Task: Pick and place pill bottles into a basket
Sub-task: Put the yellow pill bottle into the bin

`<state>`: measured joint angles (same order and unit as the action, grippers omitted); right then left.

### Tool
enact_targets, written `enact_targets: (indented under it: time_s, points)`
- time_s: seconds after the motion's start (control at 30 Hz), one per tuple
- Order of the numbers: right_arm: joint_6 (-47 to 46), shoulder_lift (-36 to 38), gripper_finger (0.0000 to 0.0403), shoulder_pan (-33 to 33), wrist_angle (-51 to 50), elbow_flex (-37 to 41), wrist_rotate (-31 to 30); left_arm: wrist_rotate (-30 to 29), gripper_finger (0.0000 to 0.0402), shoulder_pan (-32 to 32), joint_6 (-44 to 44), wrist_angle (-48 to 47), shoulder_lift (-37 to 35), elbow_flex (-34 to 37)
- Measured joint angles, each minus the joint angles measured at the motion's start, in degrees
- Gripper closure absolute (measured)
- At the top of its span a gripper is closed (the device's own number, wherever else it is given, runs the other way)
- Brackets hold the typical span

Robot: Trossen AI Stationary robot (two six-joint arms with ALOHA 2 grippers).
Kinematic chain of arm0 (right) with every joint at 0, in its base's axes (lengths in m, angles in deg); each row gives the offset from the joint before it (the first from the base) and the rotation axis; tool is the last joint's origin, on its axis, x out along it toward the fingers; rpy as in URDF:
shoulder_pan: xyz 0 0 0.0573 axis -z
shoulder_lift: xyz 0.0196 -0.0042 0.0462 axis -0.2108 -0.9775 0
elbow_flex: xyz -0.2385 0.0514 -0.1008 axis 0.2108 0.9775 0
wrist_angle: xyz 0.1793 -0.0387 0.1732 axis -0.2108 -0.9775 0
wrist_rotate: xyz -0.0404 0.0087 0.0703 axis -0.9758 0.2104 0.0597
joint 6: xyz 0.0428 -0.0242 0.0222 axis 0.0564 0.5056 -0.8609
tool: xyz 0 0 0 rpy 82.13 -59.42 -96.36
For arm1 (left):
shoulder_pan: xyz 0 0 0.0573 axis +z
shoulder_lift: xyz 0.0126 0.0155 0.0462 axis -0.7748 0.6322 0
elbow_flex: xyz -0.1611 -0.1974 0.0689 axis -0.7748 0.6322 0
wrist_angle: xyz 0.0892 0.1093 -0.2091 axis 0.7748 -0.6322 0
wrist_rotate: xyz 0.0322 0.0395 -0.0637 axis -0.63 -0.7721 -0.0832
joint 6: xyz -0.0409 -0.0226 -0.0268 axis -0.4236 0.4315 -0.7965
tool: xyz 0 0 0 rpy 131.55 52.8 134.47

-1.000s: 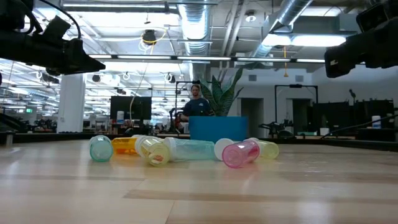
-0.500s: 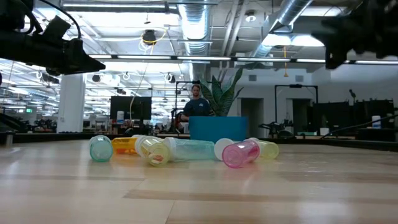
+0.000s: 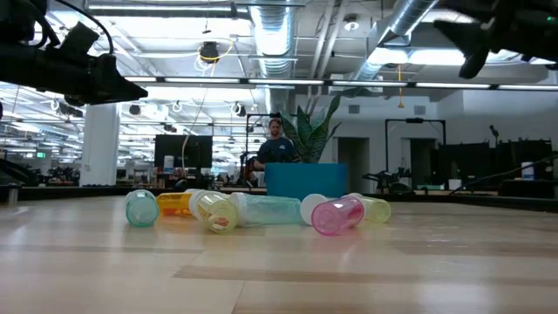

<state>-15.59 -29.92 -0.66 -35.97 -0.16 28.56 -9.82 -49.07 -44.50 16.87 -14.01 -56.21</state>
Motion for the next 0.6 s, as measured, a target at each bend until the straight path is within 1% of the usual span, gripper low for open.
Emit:
enact_targets:
  time_s: [0.17, 0.27, 0.37, 0.6]
  points:
    - [2.8, -6.9, 0.0242, -0.6, -13.1, -6.0, 0.0, 0.0, 0.0226, 0.0, 0.0, 0.0, 0.0, 0.0]
    - [2.8, -10.6, 0.0234, -1.5, -18.6, -8.6, 0.1, 0.0, 0.0226, 0.0, 0.0, 0.0, 0.0, 0.0]
    - [1.2, -14.0, 0.0217, -3.0, -20.7, -9.6, 0.2, 0.0, 0.0226, 0.0, 0.0, 0.0, 0.0, 0.0]
    - [-3.4, -21.2, 0.0161, -7.0, -20.5, -9.8, 0.2, 0.0, 0.0226, 0.0, 0.0, 0.0, 0.0, 0.0]
